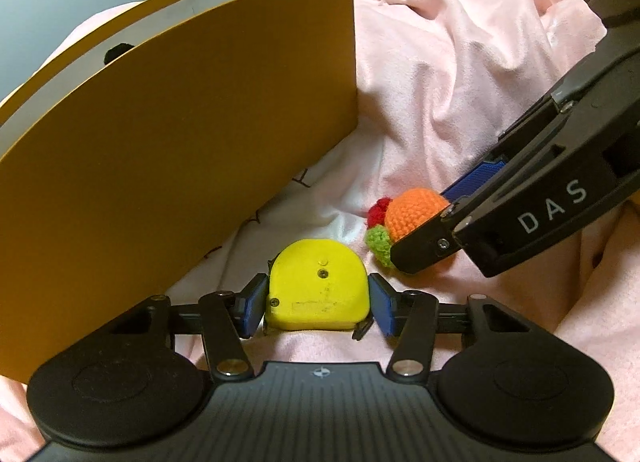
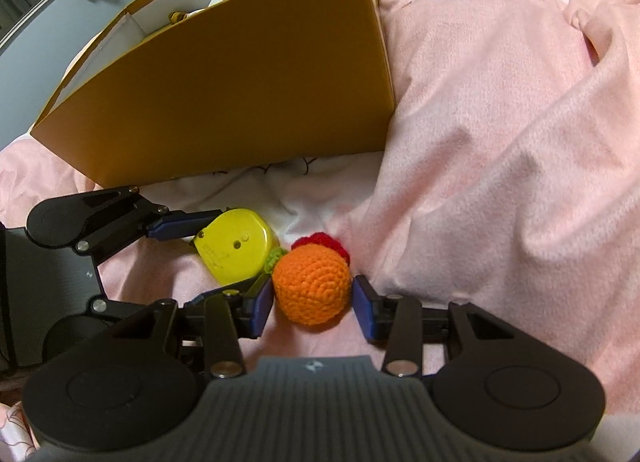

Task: Organize objects
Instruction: 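Grasp the yellow tape measure with the left gripper while the right holds the orange ball, then carry the tape measure and orange ball over the orange box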

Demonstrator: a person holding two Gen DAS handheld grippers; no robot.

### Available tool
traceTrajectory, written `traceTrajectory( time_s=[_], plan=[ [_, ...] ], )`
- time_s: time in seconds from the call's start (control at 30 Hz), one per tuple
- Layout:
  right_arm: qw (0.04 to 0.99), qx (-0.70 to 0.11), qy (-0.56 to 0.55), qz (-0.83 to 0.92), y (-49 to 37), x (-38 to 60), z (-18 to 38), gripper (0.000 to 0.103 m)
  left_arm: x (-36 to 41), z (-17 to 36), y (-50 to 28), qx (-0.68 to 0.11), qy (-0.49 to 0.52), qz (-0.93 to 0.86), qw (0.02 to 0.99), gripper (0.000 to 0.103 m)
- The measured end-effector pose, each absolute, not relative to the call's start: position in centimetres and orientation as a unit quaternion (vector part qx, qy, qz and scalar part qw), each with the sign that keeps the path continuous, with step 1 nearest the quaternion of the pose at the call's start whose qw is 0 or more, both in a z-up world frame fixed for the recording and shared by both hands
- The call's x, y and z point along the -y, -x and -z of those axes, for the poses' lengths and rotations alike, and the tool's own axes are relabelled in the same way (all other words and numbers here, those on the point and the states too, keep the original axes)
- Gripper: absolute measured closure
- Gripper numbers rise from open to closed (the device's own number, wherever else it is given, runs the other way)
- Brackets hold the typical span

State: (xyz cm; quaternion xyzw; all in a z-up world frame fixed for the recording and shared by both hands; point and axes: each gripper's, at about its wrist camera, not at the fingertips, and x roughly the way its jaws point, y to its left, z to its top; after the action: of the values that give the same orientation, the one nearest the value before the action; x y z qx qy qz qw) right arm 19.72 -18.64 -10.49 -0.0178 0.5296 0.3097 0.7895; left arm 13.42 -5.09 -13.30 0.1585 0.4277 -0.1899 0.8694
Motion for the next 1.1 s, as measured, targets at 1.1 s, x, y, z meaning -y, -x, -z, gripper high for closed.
traceTrajectory(
  time_s=[1.1],
  plan=[
    [0.855, -0.276, 0.215, -0.383, -20.3, 13.8, -5.2, 0.06, -1.6, -2.6, -15.4, -0.322, 0.07, 0.145, 0.933, 0.042]
  ],
)
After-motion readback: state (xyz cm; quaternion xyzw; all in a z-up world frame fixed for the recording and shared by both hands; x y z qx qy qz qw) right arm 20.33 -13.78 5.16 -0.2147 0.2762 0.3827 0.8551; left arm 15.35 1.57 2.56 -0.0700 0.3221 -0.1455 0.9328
